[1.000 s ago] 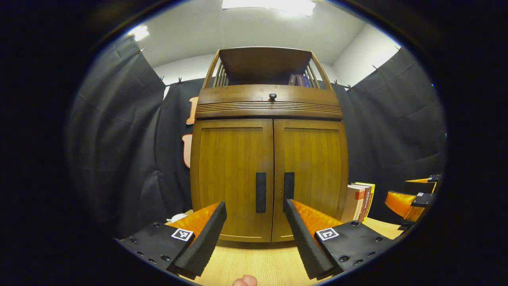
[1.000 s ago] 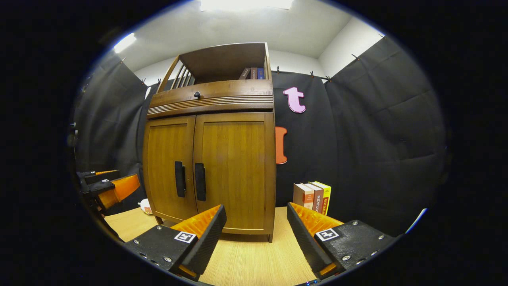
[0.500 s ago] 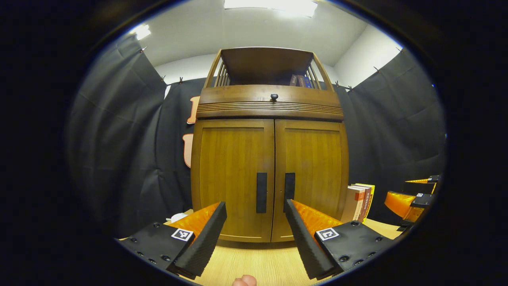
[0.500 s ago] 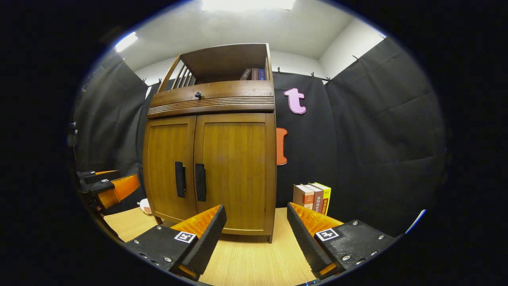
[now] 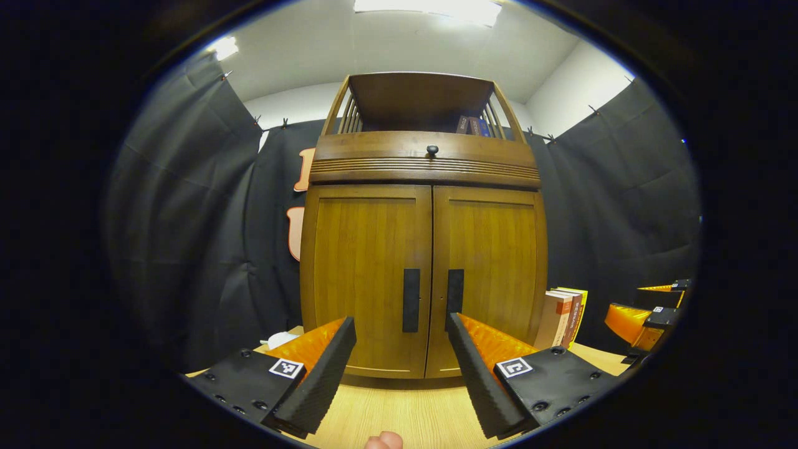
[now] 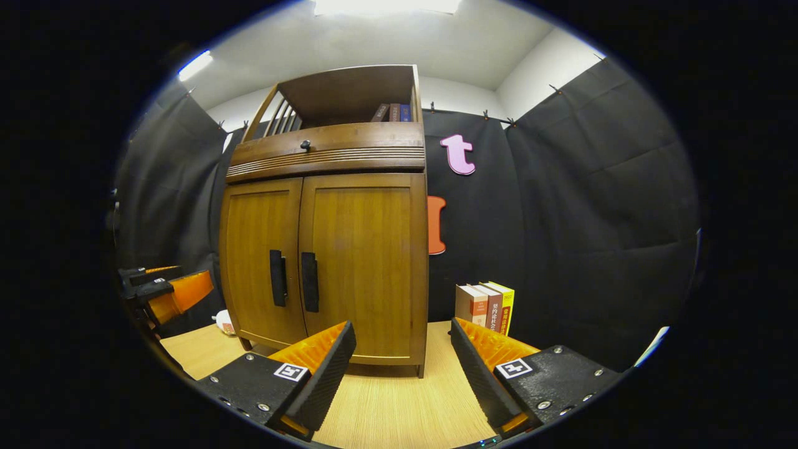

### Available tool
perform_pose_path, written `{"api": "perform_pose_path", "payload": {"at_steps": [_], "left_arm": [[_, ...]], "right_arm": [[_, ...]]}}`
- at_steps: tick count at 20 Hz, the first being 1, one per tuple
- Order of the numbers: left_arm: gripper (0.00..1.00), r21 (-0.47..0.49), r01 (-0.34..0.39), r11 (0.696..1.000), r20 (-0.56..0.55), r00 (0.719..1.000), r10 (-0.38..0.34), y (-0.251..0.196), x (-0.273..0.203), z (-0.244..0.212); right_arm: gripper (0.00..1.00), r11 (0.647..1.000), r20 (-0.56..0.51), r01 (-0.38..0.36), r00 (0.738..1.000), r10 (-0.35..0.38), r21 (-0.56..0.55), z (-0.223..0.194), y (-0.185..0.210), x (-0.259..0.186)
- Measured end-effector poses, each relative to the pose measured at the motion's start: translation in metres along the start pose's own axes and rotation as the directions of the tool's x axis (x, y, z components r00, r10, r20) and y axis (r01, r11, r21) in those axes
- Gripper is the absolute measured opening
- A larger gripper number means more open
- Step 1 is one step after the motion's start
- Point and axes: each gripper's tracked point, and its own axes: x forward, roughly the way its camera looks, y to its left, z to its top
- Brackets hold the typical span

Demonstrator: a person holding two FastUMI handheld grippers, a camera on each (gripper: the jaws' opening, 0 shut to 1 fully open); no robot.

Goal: Open the right door of the double-door shoe cabinet with the right hand, and open the left door with the left hand.

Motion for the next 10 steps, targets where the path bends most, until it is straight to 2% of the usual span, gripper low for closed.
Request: {"api": "perform_pose_path", "payload": {"at_steps": [2, 10], "left_arm": [[0.97, -0.009, -0.008, 1.0, -0.006, 1.0, 0.008, 0.003, -0.001, -0.001], [0.97, 0.012, -0.071, 0.997, -0.002, 0.997, 0.071, 0.027, -0.004, -0.001]], "right_arm": [[0.94, 0.999, 0.016, -0.014, 1.0, 0.013, 0.03, 0.006, 0.005, 0.004], [0.94, 0.991, 0.02, -0.131, 0.991, 0.131, 0.022, 0.023, 0.047, 0.046]]}}
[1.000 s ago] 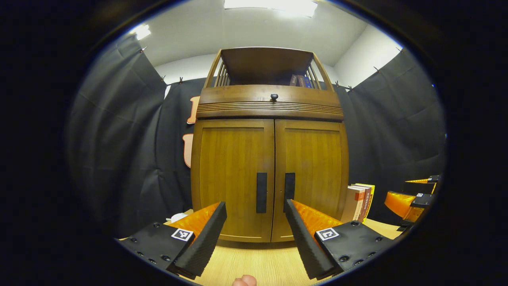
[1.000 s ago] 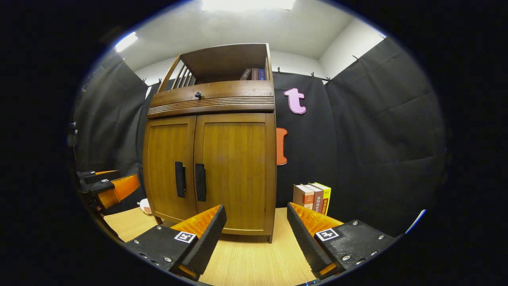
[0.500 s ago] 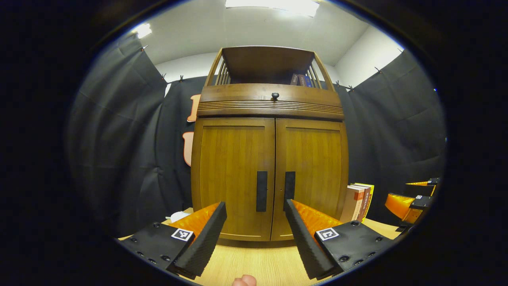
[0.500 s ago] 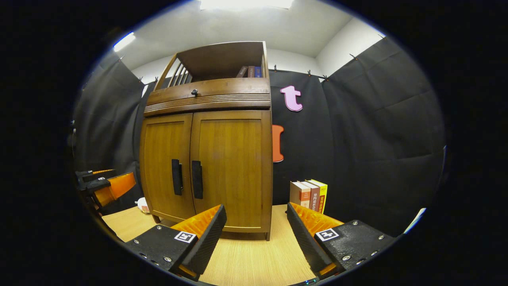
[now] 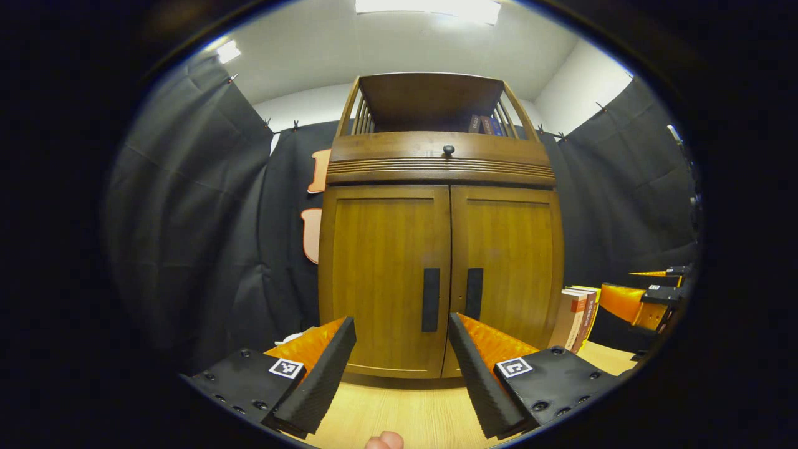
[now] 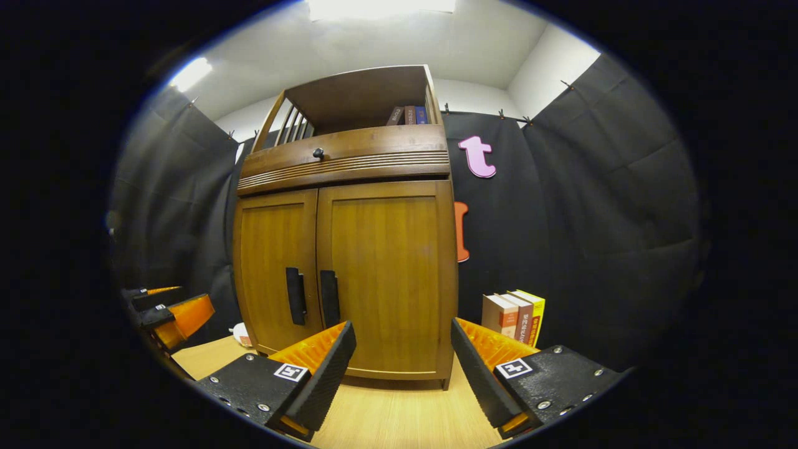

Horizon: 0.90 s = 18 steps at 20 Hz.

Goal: Open the right door of the double-door shoe cabinet with the right hand, and open the left door with the left hand.

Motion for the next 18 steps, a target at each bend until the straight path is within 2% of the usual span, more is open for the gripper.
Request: {"api": "perform_pose_path", "payload": {"at_steps": [4, 10, 14, 18], "left_arm": [[0.97, -0.004, -0.028, 1.0, -0.001, 1.0, 0.028, 0.011, -0.002, -0.002], [0.98, 0.006, -0.054, 0.999, 0.017, 0.998, 0.054, 0.026, -0.006, 0.002], [0.98, 0.006, -0.058, 0.998, 0.022, 0.998, 0.058, 0.033, -0.008, 0.004], [0.97, 0.013, -0.066, 0.998, 0.017, 0.998, 0.066, 0.039, -0.007, 0.003]], "right_arm": [[0.94, 0.997, 0.017, -0.074, 0.997, 0.074, 0.0, 0.012, 0.027, 0.042], [0.94, 0.99, 0.012, -0.141, 0.99, 0.141, 0.023, 0.007, 0.073, 0.11], [0.94, 0.987, -0.002, -0.158, 0.987, 0.158, 0.003, -0.005, 0.099, 0.146], [0.94, 0.992, -0.036, -0.128, 0.991, 0.128, -0.005, -0.027, 0.109, 0.179]]}}
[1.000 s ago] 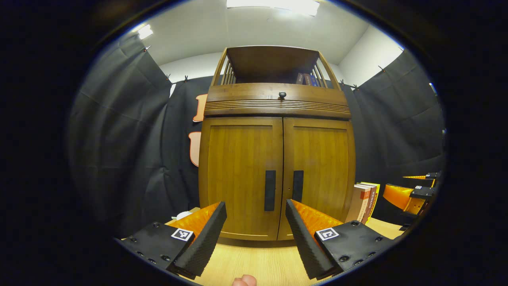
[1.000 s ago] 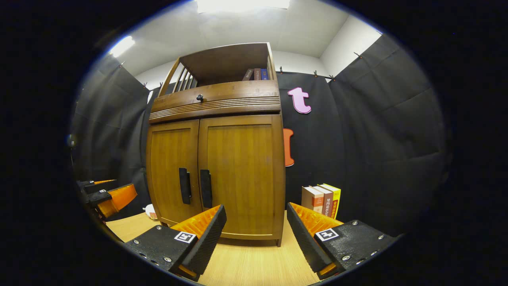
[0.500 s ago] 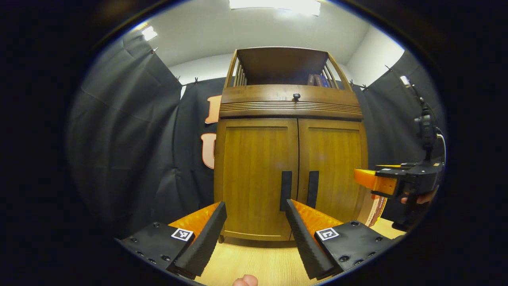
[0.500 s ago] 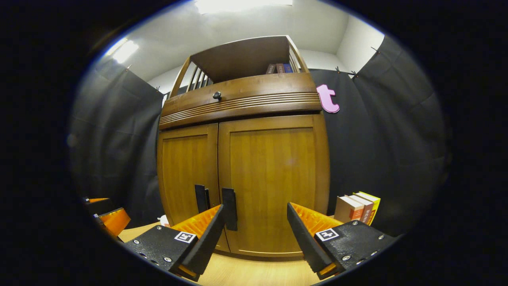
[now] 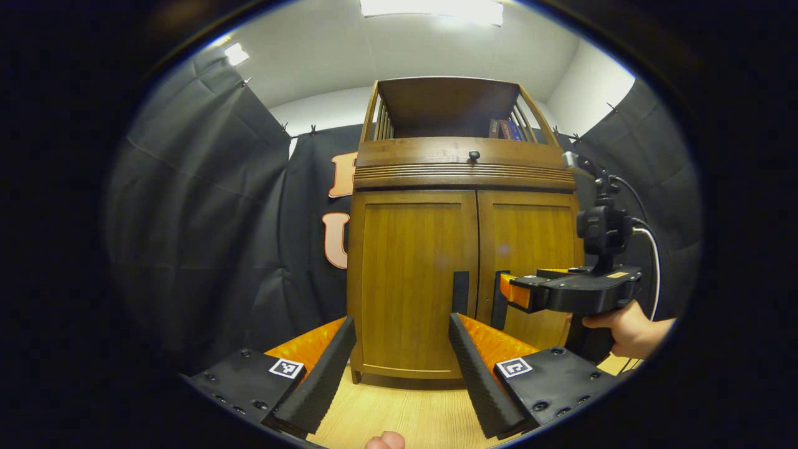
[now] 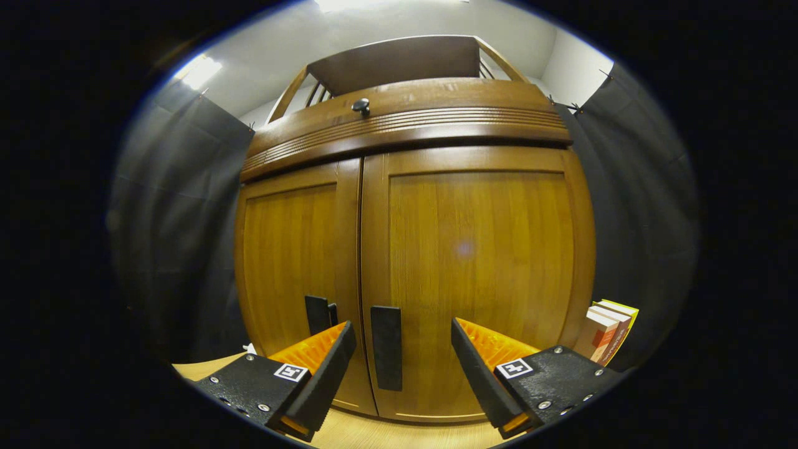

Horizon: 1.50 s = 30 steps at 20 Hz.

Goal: Open the right door of the double-door shoe cabinet with the right hand, and open the left door with the left hand.

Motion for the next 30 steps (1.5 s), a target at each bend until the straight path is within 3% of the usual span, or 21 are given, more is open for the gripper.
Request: {"api": "perform_pose_path", "payload": {"at_steps": [6, 7, 11, 13, 14, 19, 21, 22, 24, 26, 29, 30], "left_arm": [[0.98, 0.016, -0.005, 1.0, 0.0, 1.0, 0.005, 0.016, 0.011, -0.001], [0.97, 0.018, -0.01, 1.0, 0.004, 1.0, 0.01, 0.019, 0.012, 0.001], [0.97, 0.013, -0.013, 1.0, 0.02, 1.0, 0.013, 0.023, 0.016, 0.004], [0.96, 0.01, -0.015, 1.0, 0.015, 1.0, 0.015, 0.024, 0.017, 0.001], [0.96, 0.007, -0.019, 1.0, 0.01, 1.0, 0.019, 0.025, 0.018, 0.0], [0.96, -0.004, -0.014, 1.0, -0.024, 1.0, 0.014, 0.023, 0.016, -0.009], [0.98, 0.007, -0.014, 1.0, -0.021, 1.0, 0.014, 0.025, 0.014, -0.008], [0.97, 0.008, -0.015, 1.0, -0.019, 1.0, 0.015, 0.026, 0.012, -0.008], [0.97, 0.004, -0.018, 1.0, -0.016, 1.0, 0.018, 0.026, 0.008, -0.009], [0.97, 0.001, -0.041, 0.999, -0.009, 0.999, 0.041, 0.032, 0.005, -0.009], [0.98, -0.018, -0.008, 1.0, -0.023, 1.0, 0.008, 0.022, 0.005, -0.012], [0.97, -0.013, -0.008, 1.0, -0.027, 1.0, 0.007, 0.022, 0.005, -0.011]], "right_arm": [[0.92, 1.0, -0.056, 0.029, 0.998, -0.029, -0.002, -0.028, 0.003, 0.033], [0.96, 0.999, -0.05, 0.035, 0.998, -0.035, -0.003, -0.029, 0.004, 0.036], [0.72, 0.998, -0.055, 0.061, 0.997, -0.062, -0.025, -0.034, 0.004, 0.048], [0.69, 0.998, -0.047, 0.065, 0.997, -0.066, -0.026, -0.034, 0.007, 0.049], [0.58, 0.998, -0.048, 0.054, 0.997, -0.056, -0.03, -0.035, 0.01, 0.05], [0.27, 0.996, -0.042, 0.03, 0.999, -0.034, -0.083, -0.04, 0.017, 0.052], [0.29, 0.996, -0.052, 0.01, 0.999, -0.014, -0.084, -0.041, 0.018, 0.052], [0.23, 0.998, -0.054, 0.009, 0.998, -0.012, -0.057, -0.041, 0.017, 0.052], [0.27, 0.999, -0.055, 0.012, 0.998, -0.013, -0.03, -0.041, 0.017, 0.051], [0.18, 0.999, -0.052, 0.013, 0.999, -0.015, -0.045, -0.04, 0.018, 0.05], [0.22, 0.999, -0.045, -0.002, 0.999, 0.001, -0.034, -0.041, 0.019, 0.038], [0.17, 0.999, -0.046, -0.014, 0.999, 0.013, -0.041, -0.04, 0.02, 0.033]]}}
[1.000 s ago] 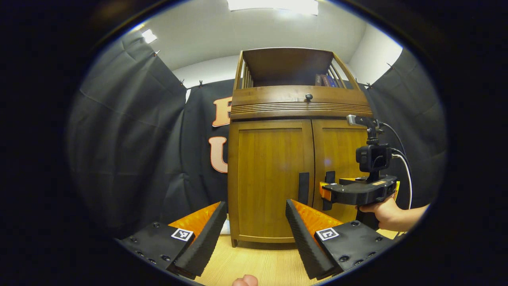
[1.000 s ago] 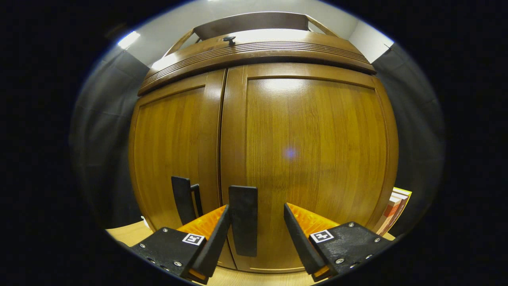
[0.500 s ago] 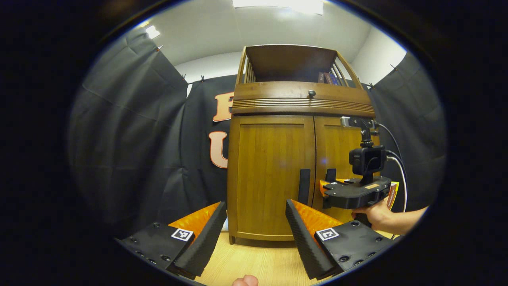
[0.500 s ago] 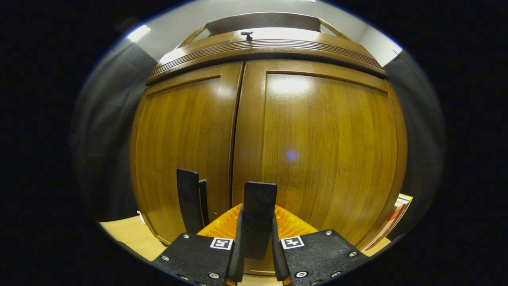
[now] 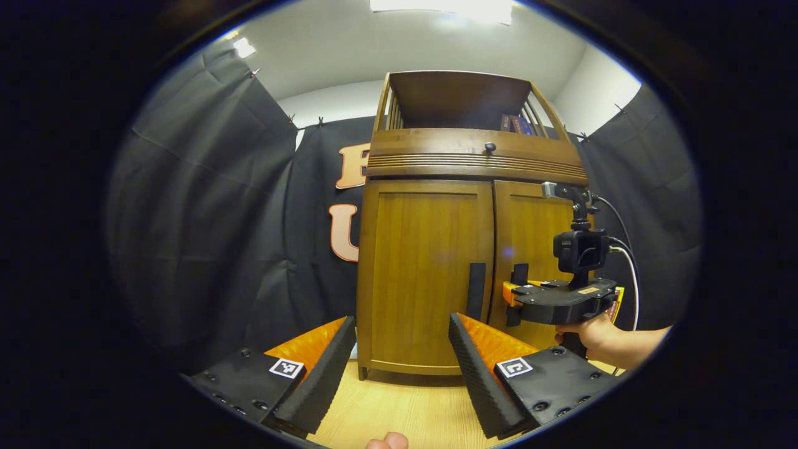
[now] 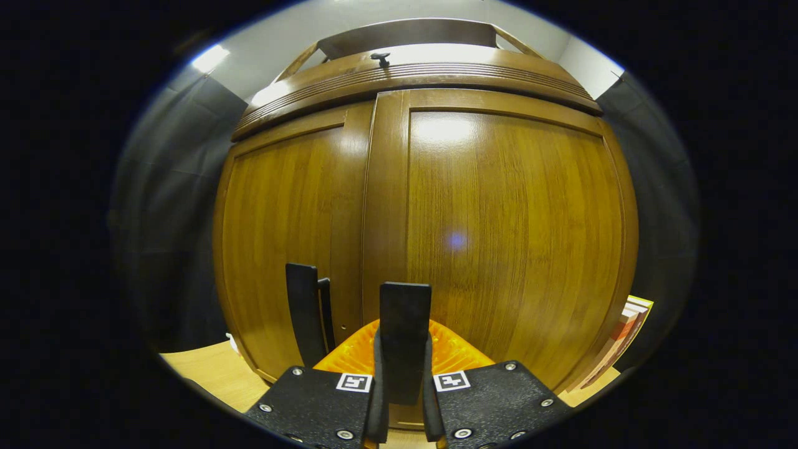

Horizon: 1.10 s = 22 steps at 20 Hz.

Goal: Open the right door of the double-door shoe cabinet with the right hand, and open the left door with the left hand.

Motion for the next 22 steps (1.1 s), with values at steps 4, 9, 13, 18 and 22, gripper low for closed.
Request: {"api": "perform_pose_path", "payload": {"at_steps": [4, 9, 13, 18, 22], "left_arm": [[0.98, 0.022, 0.015, 1.0, 0.007, 1.0, -0.015, -0.011, -0.006, 0.006], [0.96, 0.002, 0.037, 0.999, 0.01, 0.999, -0.037, -0.037, -0.014, 0.008], [0.98, -0.016, 0.051, 0.999, 0.004, 0.999, -0.051, -0.054, -0.02, 0.01], [0.97, -0.004, 0.045, 0.999, 0.021, 0.999, -0.045, -0.068, -0.024, 0.014], [0.97, -0.006, 0.043, 0.999, 0.022, 0.999, -0.042, -0.079, -0.026, 0.013]], "right_arm": [[0.22, 1.0, -0.01, -0.024, 1.0, 0.024, 0.004, 0.001, 0.0, -0.019], [0.22, 0.997, -0.024, -0.08, 0.996, 0.081, 0.019, 0.003, 0.0, -0.045], [0.26, 0.988, -0.048, -0.149, 0.987, 0.15, 0.023, 0.003, -0.005, -0.08], [0.22, 0.984, -0.038, -0.173, 0.984, 0.174, 0.031, 0.006, -0.024, -0.127], [0.22, 0.984, -0.047, -0.174, 0.983, 0.176, 0.04, 0.006, -0.041, -0.157]]}}
